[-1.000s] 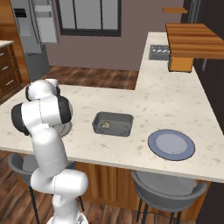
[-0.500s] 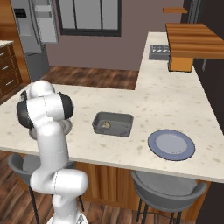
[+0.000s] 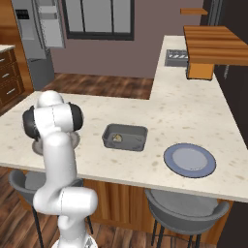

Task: Place two dumplings into each of the tupperware containers and then place the containers in the fridge.

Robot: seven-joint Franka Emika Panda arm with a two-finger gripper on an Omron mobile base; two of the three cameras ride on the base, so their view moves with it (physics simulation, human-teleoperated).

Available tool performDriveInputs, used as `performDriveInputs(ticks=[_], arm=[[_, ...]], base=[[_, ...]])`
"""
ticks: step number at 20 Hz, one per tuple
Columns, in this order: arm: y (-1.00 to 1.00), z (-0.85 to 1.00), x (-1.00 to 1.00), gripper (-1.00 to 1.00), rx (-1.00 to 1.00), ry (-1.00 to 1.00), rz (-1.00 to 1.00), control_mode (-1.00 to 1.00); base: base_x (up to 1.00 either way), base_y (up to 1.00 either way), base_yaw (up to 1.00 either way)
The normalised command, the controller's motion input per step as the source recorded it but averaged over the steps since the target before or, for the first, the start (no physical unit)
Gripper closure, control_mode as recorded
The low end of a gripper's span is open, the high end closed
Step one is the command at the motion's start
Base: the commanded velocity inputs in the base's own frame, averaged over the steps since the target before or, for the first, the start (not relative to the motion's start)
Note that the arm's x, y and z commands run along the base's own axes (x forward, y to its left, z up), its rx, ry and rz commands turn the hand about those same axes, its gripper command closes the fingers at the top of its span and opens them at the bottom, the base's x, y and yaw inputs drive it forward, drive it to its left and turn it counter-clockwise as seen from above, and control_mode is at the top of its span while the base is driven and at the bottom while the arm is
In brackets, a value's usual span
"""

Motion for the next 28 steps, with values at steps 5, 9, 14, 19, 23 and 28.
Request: performDriveInputs(ticks=[5,9,14,19,23,28], arm=[[0.19,0.00,0.01,-1.00,0.00,0.00,0.00,-1.00],[0.01,-0.08,-0.04,1.00,0.00,0.00,0.00,-1.00],[-0.04,0.04,0.00,1.00,0.00,0.01,0.00,-1.00],[-0.49,0.50,0.00,1.00,0.00,0.04,0.00,-1.00],[-0.63,0.63,0.00,1.00,0.00,0.04,0.00,-1.00],[-0.84,0.49,0.00,1.00,0.00,0.05,0.00,-1.00]], base=[[0.00,0.00,0.00],[0.00,0.00,0.00],[0.00,0.00,0.00],[0.00,0.00,0.00],[0.00,0.00,0.00],[0.00,0.00,0.00]])
